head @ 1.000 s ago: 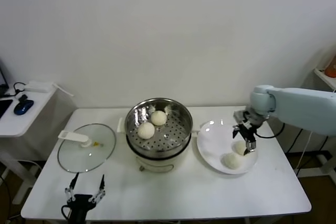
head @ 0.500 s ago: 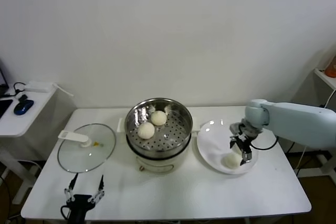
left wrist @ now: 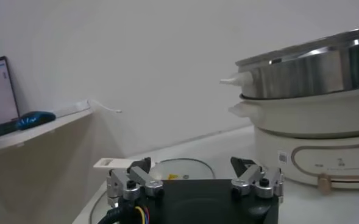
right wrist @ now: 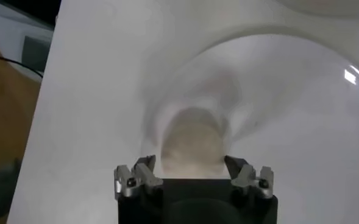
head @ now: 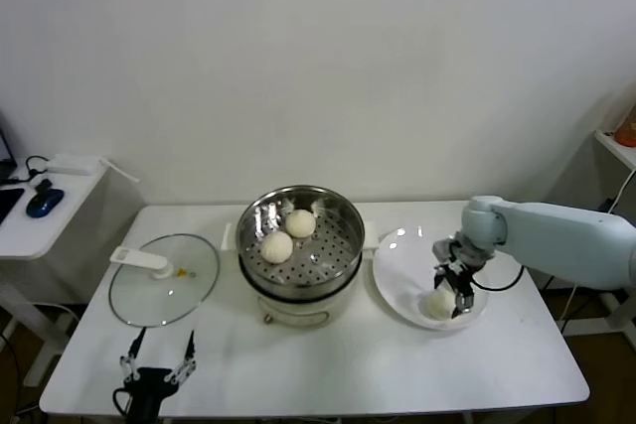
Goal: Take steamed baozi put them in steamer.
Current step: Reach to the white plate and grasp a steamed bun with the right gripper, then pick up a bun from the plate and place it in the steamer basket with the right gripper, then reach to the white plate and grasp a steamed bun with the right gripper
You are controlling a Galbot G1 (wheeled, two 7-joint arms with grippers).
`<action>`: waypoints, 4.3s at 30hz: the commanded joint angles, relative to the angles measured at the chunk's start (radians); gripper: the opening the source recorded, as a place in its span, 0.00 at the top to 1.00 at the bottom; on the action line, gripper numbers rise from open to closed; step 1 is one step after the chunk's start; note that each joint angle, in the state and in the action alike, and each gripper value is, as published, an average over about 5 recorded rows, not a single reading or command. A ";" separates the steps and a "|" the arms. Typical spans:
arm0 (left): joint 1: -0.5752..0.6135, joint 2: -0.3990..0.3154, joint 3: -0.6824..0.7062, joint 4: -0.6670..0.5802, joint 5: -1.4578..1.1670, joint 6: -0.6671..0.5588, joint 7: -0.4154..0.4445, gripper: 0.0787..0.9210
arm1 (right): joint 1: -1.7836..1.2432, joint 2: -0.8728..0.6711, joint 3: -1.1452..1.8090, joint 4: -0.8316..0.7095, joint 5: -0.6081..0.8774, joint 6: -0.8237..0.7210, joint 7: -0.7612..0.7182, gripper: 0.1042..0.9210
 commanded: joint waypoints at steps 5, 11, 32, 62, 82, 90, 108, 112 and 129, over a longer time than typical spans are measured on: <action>0.002 -0.002 0.000 -0.004 0.000 0.000 0.000 0.12 | -0.005 -0.004 0.018 -0.001 -0.007 0.001 0.000 0.31; 0.004 -0.003 -0.002 -0.004 -0.002 -0.004 -0.001 0.12 | 0.014 -0.004 0.016 0.008 -0.012 0.008 -0.006 0.31; 0.000 -0.007 0.003 -0.012 0.007 -0.006 -0.007 0.12 | 0.676 0.173 -0.254 0.146 0.173 0.320 -0.057 0.36; 0.002 0.002 0.003 -0.018 0.005 -0.010 -0.026 0.12 | 0.349 0.504 0.018 0.167 -0.208 0.447 0.039 0.46; -0.013 -0.003 -0.005 -0.003 0.004 -0.007 -0.024 0.12 | 0.243 0.518 0.029 0.128 -0.236 0.447 0.056 0.46; 0.002 0.000 -0.022 -0.016 0.004 -0.004 -0.022 0.12 | 0.419 0.495 -0.075 0.126 -0.056 0.514 -0.013 0.33; 0.005 -0.002 -0.005 -0.016 0.007 -0.002 -0.018 0.12 | 0.672 0.135 -0.462 0.096 0.337 0.235 -0.048 0.12; 0.000 0.000 0.000 -0.004 0.007 -0.008 -0.018 0.12 | 0.576 0.057 -0.424 0.070 0.281 0.161 -0.010 0.12; -0.005 0.007 0.001 0.030 0.012 -0.018 -0.018 0.12 | 0.212 -0.065 -0.178 0.005 -0.010 0.055 0.065 0.12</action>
